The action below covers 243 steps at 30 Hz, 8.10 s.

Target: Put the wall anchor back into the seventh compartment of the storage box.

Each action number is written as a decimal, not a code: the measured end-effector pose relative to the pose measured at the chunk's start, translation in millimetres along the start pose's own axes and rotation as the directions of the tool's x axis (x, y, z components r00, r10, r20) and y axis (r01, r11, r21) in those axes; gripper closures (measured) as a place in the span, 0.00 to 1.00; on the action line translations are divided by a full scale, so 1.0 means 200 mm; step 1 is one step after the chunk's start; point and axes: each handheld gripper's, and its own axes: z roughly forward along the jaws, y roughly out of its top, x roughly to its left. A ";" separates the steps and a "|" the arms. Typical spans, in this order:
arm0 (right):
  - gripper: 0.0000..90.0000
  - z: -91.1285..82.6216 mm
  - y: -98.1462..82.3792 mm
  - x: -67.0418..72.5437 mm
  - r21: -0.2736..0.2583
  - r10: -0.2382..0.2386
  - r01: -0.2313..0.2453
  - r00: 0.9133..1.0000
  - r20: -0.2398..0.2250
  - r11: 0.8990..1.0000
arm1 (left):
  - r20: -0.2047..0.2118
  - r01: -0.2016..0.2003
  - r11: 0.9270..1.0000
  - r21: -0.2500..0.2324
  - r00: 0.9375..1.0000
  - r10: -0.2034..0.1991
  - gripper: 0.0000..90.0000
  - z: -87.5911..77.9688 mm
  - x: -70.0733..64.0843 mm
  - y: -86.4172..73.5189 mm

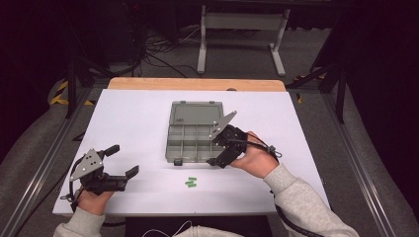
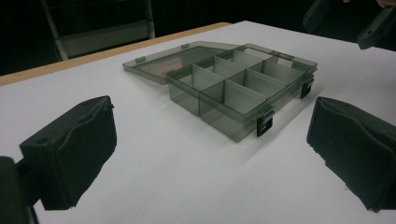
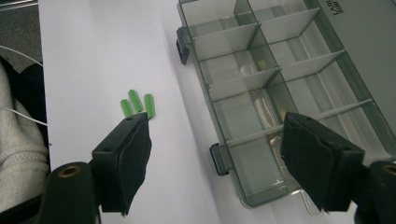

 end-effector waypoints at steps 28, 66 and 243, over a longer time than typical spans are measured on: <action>0.31 0.24 0.08 0.10 0.032 -0.057 0.060 0.995 -0.085 0.998 | 0.001 -0.003 1.000 -0.005 1.000 0.003 0.03 0.00 0.00 0.00; 0.72 0.46 0.03 0.15 0.138 -0.069 0.089 0.987 -0.145 0.986 | 0.002 -0.003 1.000 -0.008 1.000 0.003 0.03 0.01 0.00 0.00; 0.35 0.15 0.17 0.10 -0.051 -0.059 0.057 0.998 -0.038 0.997 | 0.004 0.002 1.000 -0.002 1.000 -0.002 0.03 0.01 0.00 0.00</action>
